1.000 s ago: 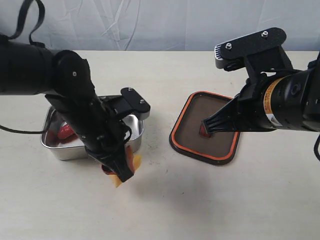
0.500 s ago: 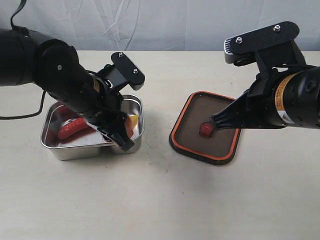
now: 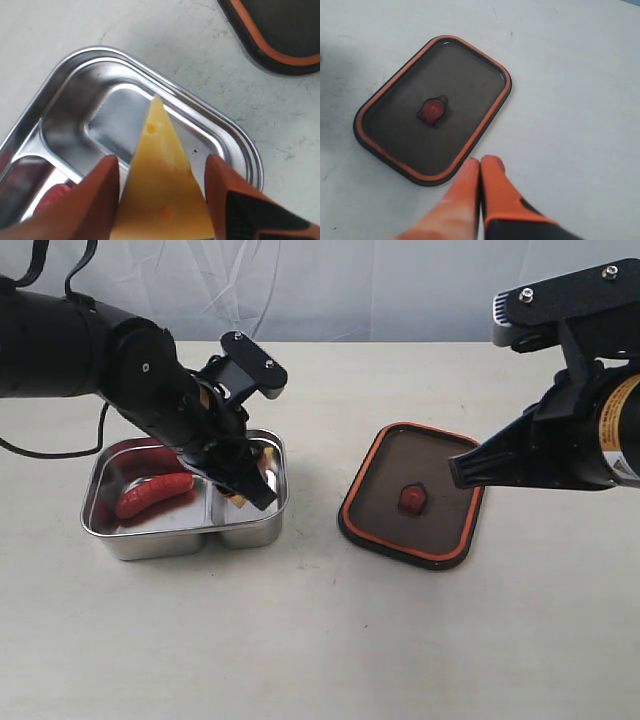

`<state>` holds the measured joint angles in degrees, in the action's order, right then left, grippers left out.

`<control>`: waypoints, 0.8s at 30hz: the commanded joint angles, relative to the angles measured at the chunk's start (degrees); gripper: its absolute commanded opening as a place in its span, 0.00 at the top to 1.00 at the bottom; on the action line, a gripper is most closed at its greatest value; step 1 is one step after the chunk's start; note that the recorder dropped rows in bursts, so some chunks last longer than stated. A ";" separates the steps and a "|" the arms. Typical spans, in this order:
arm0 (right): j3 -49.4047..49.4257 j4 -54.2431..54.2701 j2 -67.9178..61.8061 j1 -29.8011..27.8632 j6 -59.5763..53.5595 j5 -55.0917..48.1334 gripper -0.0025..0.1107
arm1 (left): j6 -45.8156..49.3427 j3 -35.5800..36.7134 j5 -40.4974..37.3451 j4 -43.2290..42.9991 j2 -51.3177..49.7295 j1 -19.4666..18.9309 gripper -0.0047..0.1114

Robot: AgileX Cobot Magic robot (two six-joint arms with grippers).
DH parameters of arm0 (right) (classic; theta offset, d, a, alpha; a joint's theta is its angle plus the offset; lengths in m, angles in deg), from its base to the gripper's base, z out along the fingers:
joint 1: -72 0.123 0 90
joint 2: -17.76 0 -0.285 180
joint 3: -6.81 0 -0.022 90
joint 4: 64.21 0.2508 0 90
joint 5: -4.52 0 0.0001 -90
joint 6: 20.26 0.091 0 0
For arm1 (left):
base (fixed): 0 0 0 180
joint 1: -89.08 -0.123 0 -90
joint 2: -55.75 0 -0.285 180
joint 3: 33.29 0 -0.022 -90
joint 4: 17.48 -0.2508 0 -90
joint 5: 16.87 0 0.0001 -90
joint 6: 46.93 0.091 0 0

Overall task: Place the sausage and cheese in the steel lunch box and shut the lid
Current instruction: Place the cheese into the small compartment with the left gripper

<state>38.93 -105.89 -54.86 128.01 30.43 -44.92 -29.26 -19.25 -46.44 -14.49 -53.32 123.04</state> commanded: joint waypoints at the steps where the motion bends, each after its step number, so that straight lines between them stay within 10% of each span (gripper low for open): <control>1: -0.14 -0.30 0.50 -0.04 0.37 0.61 0.87 | -0.86 -0.50 -0.28 0.11 -0.02 -0.47 0.77; 7: -0.14 -0.14 0.50 -0.04 2.18 -0.13 0.75 | -1.09 -0.50 -0.50 0.24 -0.02 -0.47 0.50; 18: -0.14 -0.22 0.50 -2.31 7.57 -3.47 0.75 | -4.07 -0.50 -4.01 0.34 1.10 -0.47 0.50; 24: -0.14 10.75 -1.68 -20.65 -1.60 6.29 0.75 | -13.23 0.64 -5.58 -2.08 9.47 -0.47 0.96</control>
<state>38.93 -99.58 -55.12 112.60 33.95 -42.13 -40.32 -19.33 -51.83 -15.77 -46.90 122.73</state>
